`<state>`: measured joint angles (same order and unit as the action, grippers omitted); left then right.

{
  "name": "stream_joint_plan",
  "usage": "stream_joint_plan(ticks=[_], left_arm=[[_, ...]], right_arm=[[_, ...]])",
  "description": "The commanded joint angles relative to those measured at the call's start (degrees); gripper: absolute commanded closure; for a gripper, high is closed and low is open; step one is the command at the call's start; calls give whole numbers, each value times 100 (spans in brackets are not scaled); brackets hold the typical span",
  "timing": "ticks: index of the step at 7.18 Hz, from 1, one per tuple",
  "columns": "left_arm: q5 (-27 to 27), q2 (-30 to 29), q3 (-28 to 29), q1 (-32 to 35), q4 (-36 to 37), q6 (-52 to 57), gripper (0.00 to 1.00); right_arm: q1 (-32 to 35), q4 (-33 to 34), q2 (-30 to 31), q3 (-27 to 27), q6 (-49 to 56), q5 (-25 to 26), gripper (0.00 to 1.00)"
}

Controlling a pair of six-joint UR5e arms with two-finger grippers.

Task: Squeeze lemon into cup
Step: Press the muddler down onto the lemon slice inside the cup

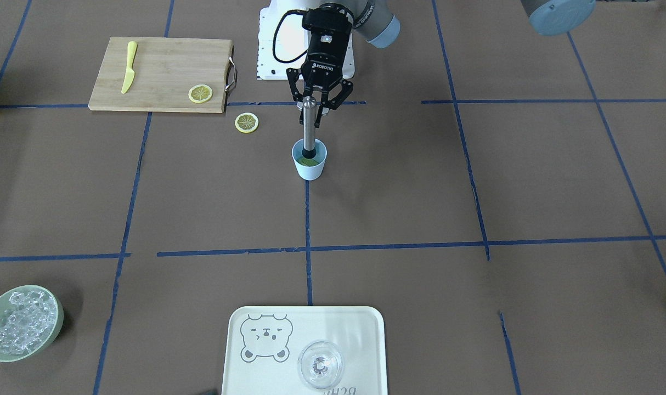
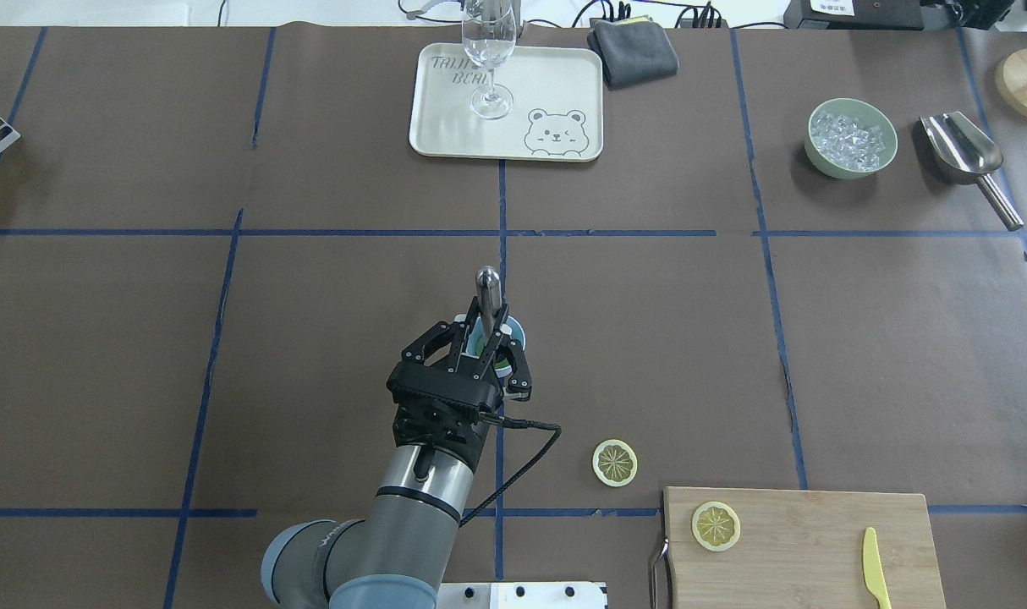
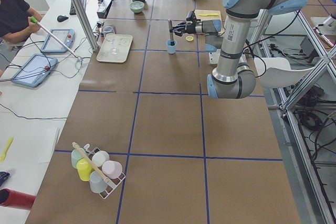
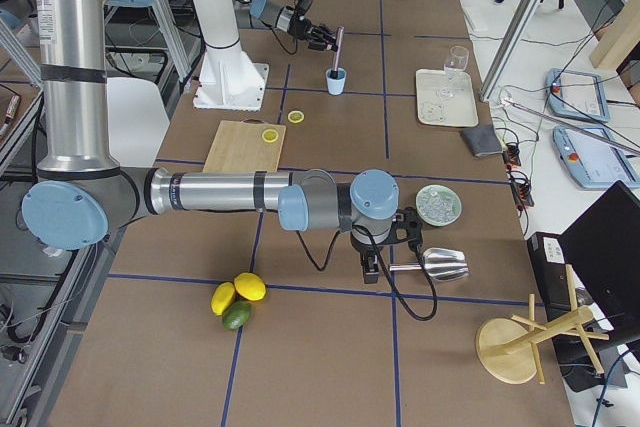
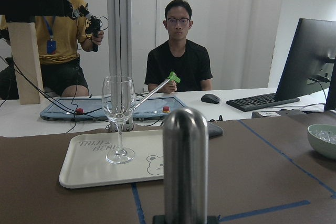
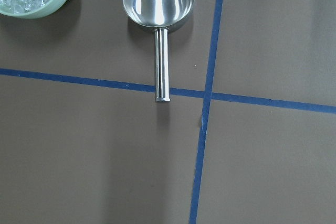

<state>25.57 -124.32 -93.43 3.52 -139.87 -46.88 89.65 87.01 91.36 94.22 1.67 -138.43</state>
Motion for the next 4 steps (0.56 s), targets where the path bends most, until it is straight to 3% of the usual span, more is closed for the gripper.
stream_joint_plan(ticks=[1,4], left_arm=[[0,-5,262,-1,-240,-5,100],[18,-14,265,-1,-313,21,100]], right_arm=[[0,0,5,0,0,0,0],[0,0,5,0,0,0,0]])
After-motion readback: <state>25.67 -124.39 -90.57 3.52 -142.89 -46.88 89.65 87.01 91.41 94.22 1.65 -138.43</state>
